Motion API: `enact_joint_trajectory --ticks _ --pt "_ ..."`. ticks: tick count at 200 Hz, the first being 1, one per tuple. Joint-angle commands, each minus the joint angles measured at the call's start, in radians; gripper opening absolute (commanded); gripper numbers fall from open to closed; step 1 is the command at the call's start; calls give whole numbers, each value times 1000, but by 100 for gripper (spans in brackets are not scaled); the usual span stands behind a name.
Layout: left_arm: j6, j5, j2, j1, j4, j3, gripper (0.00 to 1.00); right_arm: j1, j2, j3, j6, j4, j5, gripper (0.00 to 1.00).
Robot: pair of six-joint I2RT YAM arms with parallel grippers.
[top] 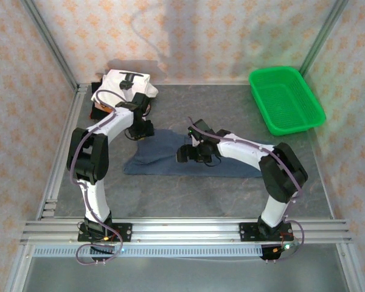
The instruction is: Fold and stack the t-shirts
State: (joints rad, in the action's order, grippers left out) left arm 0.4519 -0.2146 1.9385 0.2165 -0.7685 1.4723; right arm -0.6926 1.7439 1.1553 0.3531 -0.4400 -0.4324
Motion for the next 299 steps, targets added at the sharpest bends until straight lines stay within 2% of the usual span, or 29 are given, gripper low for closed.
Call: enact_joint_trajectory --ticks 1,87,114,132,157,196,249,299 --pt "-27 61 -1 19 -51 -2 37 -5 17 -14 26 45 -5 84" --pt "-21 95 85 40 -42 31 33 -8 66 -3 31 52 -22 83" --pt "-30 112 109 40 -45 48 26 -12 77 -4 34 45 -14 83" --pt "-36 120 112 40 -44 67 15 -14 90 -3 37 23 7 83" --pt "-50 139 109 40 -51 101 6 -20 146 36 39 -96 89 81" --pt "-92 170 133 40 -88 173 3 -48 211 54 66 -195 172 78" --pt "-102 190 154 36 -92 198 5 -54 222 26 88 -225 191 78" --pt "-110 219 235 25 -144 323 6 -54 221 9 100 -232 190 78"
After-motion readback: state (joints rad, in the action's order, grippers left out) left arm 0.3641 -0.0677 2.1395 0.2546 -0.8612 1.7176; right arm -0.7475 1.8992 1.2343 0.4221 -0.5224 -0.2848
